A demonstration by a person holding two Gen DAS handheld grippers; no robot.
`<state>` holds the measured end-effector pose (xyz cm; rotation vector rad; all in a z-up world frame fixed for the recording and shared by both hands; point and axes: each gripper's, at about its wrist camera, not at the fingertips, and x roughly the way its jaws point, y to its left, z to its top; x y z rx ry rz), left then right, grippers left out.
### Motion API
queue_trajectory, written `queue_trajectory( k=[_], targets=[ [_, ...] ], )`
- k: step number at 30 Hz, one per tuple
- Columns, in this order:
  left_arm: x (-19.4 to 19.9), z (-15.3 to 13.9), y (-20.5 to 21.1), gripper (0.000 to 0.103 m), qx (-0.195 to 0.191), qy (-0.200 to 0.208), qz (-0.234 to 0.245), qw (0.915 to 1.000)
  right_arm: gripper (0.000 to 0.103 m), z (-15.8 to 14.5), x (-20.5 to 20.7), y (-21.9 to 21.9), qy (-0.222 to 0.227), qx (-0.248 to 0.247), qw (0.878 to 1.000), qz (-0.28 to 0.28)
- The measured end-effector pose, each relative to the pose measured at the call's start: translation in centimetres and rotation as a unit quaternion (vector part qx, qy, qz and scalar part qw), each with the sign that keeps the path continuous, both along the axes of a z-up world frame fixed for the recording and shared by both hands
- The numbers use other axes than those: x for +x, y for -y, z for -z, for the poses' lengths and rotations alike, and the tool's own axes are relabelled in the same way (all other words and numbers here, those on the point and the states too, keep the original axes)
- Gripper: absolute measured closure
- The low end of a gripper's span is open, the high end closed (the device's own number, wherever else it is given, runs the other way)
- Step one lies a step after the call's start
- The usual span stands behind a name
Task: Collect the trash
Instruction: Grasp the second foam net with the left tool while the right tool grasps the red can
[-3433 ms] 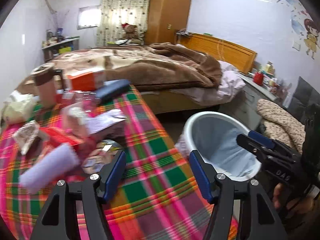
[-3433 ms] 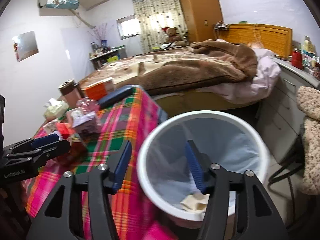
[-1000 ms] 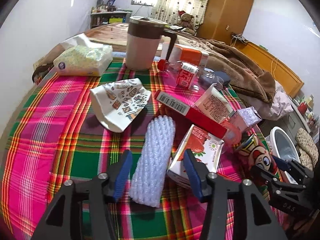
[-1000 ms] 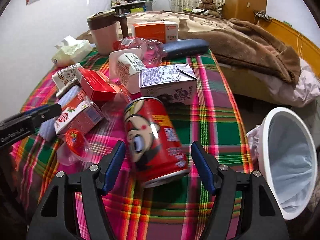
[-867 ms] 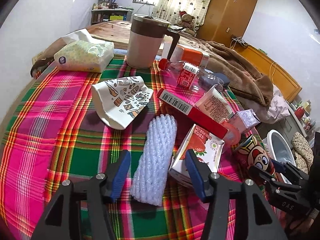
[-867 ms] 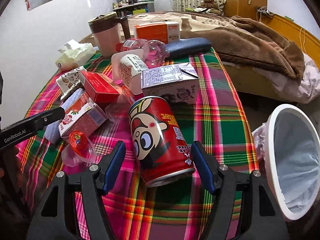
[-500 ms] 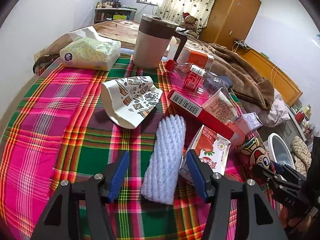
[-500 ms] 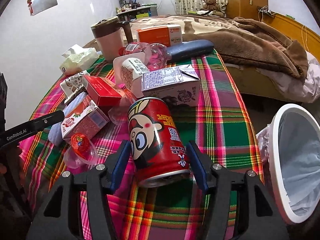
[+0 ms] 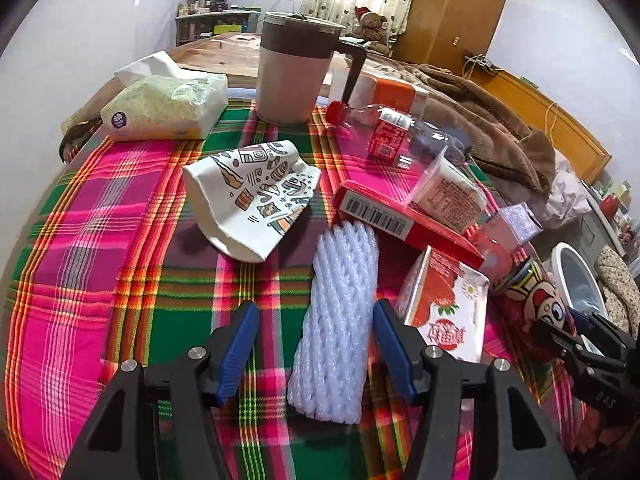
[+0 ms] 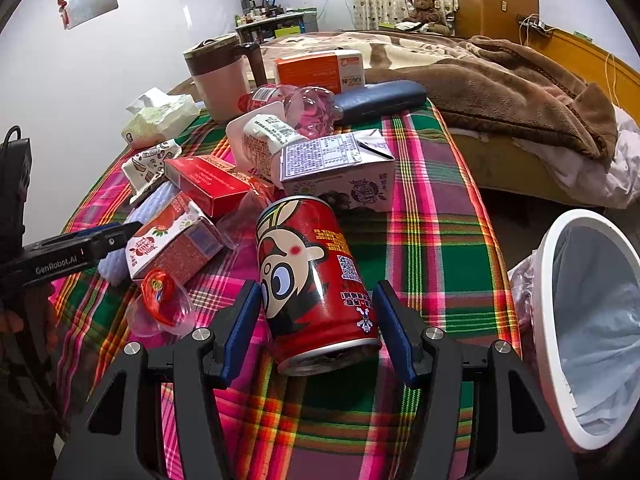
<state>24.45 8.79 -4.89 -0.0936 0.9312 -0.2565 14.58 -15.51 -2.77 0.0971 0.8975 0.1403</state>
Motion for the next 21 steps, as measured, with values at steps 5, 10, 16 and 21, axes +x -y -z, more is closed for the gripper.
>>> queue_trajectory(
  k=[5, 10, 16, 21],
  targets=[
    [0.4, 0.1, 0.1, 0.045, -0.001, -0.005, -0.001, 1.0000, 0.044, 0.1, 0.0, 0.1, 0.003, 0.005, 1.000, -0.003],
    [0.5, 1.0, 0.8, 0.068, 0.003, -0.020, 0.012, 0.9997, 0.044, 0.1, -0.1, 0.3, 0.007, 0.014, 1.000, -0.003],
    [-0.1, 0.6, 0.9, 0.074, 0.009, -0.012, 0.001, 0.9999, 0.044, 0.0, -0.3, 0.7, 0.010, 0.021, 1.000, -0.001],
    [-1.2, -0.1, 0.7, 0.075, 0.010, 0.002, -0.012, 0.9999, 0.045, -0.3, -0.6, 1.1, 0.020, 0.032, 0.999, 0.001]
  ],
)
